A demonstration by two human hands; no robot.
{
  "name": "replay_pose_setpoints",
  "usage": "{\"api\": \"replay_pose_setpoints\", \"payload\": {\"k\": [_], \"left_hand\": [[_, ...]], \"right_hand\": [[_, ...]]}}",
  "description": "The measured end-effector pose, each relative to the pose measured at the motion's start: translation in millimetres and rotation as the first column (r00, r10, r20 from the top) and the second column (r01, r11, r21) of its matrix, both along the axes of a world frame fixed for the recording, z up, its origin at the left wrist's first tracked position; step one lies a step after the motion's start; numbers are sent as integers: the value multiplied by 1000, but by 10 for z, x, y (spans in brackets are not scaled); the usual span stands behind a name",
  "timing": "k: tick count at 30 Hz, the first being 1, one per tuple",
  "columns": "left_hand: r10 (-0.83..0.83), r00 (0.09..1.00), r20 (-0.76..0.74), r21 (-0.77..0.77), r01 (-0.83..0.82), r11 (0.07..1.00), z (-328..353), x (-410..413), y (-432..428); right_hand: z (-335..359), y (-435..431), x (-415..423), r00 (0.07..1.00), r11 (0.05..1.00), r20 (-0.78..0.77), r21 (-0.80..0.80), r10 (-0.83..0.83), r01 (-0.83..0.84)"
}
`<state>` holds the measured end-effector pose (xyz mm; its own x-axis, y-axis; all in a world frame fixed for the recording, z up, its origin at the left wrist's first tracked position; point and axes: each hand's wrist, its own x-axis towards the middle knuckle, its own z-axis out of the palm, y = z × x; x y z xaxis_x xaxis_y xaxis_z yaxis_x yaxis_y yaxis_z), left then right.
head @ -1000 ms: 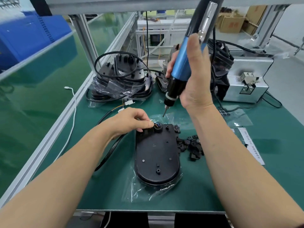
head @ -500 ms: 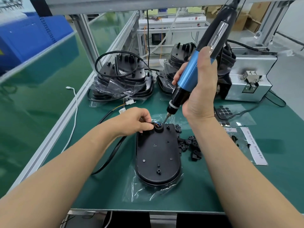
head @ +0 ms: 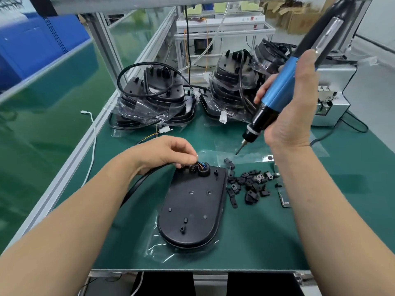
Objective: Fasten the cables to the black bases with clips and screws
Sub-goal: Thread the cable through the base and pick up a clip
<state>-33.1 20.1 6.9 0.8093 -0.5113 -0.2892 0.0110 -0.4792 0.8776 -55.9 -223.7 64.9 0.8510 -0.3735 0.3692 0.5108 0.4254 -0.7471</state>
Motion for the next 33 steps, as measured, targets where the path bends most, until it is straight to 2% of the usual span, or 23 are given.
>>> {"api": "replay_pose_setpoints", "payload": {"k": [2,6,13,18,22,27,29,30,32,33], "left_hand": [[-56,998,13,45,55,997,37,-8,8],[-85,987,134,195,58,979,46,-25,-22],[-73,993,95,122,61,991,-9,-72,6],[-22,999,28,84,20,996,-24,-68,5],[48,999,25,55,-50,997,-82,-82,-19],[75,997,30,78,-77,994,-61,-81,-44],[77,997,20,80,-78,994,-46,-75,-43],[73,997,10,82,-74,994,-38,-72,-41],[55,998,-1,88,-55,995,-33,-68,-29],[43,999,0,89,-43,995,-37,-73,-21]], "right_hand": [[-22,-138,-29,1000,999,-18,25,-24,25],[-77,-486,-112,996,997,-83,67,-37,43],[-277,-1202,-172,942,985,-310,72,-127,156],[-532,-1649,-210,842,966,-521,114,-142,234],[-787,-1868,-222,726,967,-657,-16,-203,255],[-1101,-1991,-180,650,938,-682,-172,-335,302],[-1153,-1947,-160,593,900,-678,-332,-435,281],[-1179,-1912,-146,537,846,-658,-467,-527,258],[-1203,-1811,-123,425,649,-540,-743,-727,166],[-1208,-1760,-111,407,556,-470,-823,-783,119]]}}
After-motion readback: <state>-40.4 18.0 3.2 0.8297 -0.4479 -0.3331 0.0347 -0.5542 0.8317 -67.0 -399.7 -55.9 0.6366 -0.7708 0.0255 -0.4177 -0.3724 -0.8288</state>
